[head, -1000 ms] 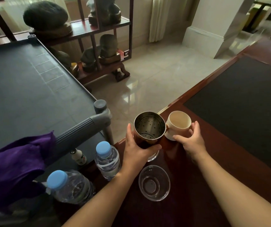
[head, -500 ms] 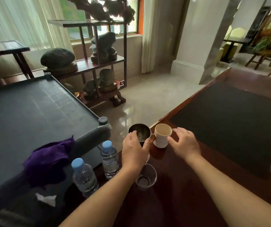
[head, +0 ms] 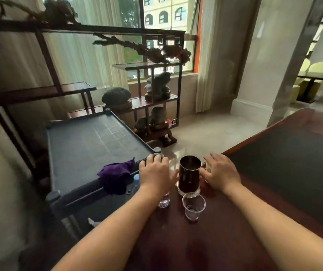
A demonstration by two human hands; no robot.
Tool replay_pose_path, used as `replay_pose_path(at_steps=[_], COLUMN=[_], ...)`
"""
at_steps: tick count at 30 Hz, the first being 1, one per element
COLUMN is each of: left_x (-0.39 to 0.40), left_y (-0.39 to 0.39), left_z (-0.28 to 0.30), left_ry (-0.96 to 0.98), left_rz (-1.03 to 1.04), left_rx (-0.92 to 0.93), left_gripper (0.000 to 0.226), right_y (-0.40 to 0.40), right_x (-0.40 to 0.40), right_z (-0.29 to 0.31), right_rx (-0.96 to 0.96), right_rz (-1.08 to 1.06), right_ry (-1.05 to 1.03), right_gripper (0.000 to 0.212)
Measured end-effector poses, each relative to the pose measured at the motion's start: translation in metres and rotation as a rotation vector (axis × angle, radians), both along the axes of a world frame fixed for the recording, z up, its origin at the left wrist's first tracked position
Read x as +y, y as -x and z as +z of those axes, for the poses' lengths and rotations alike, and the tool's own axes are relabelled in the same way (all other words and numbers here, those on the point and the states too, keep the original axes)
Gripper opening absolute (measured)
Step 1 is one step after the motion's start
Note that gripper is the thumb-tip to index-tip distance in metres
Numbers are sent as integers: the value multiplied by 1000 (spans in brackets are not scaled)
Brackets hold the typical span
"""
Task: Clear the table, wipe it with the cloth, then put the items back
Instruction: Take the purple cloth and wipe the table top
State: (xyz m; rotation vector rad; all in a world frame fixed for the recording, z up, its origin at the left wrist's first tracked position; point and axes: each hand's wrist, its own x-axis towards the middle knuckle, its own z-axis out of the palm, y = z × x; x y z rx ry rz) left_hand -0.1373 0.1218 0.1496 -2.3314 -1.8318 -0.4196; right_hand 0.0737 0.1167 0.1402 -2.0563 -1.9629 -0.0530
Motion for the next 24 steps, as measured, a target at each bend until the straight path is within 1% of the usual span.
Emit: replay_pose_path(at_steps=[5, 9, 12, 16, 20, 21, 24], left_x=[-5, -1, 5, 19, 40, 47, 68], left_y=[47, 84, 117, 162, 194, 200, 210], left_z=[2, -4, -12, -25, -40, -44, -52], left_ry=[38, 64, 112, 163, 243, 274, 400], left_rz=[116, 191, 266, 373, 421, 432, 498], left_rx=[-10, -30, -52, -54, -168, -232, -499], left_gripper=[57, 56, 58, 60, 68, 70, 73], right_y=[40, 77, 110, 160, 207, 216, 236], right_x=[8, 27, 45, 70, 93, 98, 110], right_z=[13, 19, 18, 12, 4, 1, -9], right_rx=[46, 163, 258, 289, 305, 298, 287], right_rz=[76, 127, 181, 271, 384, 407, 428], right_ry=[2, 16, 18, 51, 141, 173, 260], right_gripper=[55, 58, 53, 57, 64, 65, 65])
